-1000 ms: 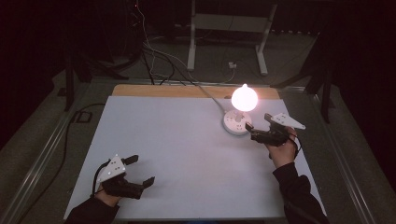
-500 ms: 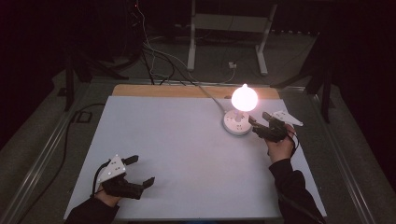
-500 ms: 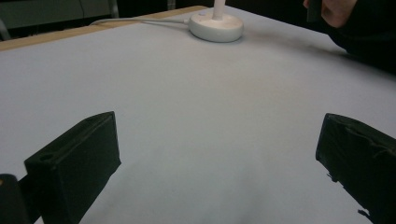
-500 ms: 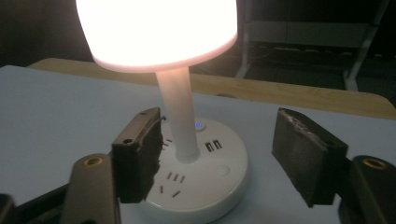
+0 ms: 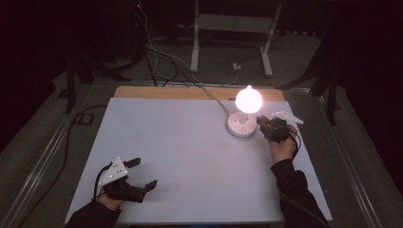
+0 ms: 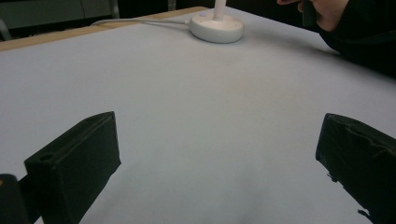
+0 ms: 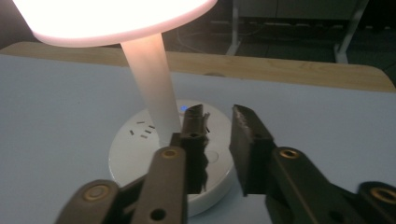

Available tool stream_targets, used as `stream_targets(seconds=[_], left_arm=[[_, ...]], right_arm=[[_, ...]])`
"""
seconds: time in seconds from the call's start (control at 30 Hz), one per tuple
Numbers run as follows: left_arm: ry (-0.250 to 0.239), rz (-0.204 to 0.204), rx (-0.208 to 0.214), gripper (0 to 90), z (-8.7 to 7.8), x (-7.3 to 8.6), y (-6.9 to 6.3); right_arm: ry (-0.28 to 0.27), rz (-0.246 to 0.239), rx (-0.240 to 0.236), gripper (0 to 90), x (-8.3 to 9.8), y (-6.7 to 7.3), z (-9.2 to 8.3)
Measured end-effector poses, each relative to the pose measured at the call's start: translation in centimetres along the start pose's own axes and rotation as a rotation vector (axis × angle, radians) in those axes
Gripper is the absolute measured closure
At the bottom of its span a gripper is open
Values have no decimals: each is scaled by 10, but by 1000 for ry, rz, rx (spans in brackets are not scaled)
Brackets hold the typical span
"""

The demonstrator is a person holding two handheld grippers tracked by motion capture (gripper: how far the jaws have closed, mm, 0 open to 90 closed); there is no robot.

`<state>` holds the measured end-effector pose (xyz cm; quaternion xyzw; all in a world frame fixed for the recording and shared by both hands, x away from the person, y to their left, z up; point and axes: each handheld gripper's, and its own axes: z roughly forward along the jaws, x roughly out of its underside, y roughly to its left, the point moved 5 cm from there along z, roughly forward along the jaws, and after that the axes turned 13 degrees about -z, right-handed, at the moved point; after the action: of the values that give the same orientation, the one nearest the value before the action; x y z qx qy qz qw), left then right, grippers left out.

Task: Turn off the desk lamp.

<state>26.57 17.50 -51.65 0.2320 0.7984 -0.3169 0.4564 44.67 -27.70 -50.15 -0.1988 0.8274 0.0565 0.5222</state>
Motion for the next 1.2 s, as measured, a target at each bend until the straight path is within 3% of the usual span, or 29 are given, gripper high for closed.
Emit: stream_targets(seconds=[0.27,0.6,1.2], left_arm=[[-1,0,1,4,0,0,0],[1,-1,1,4,0,0,-1],[3,-5,3,4,0,1,0]], right_arm=[[43,11,-2,895,4,-1,11],[99,42,-36,900,14,3,28],[129,40,-12,900,20,5,44]])
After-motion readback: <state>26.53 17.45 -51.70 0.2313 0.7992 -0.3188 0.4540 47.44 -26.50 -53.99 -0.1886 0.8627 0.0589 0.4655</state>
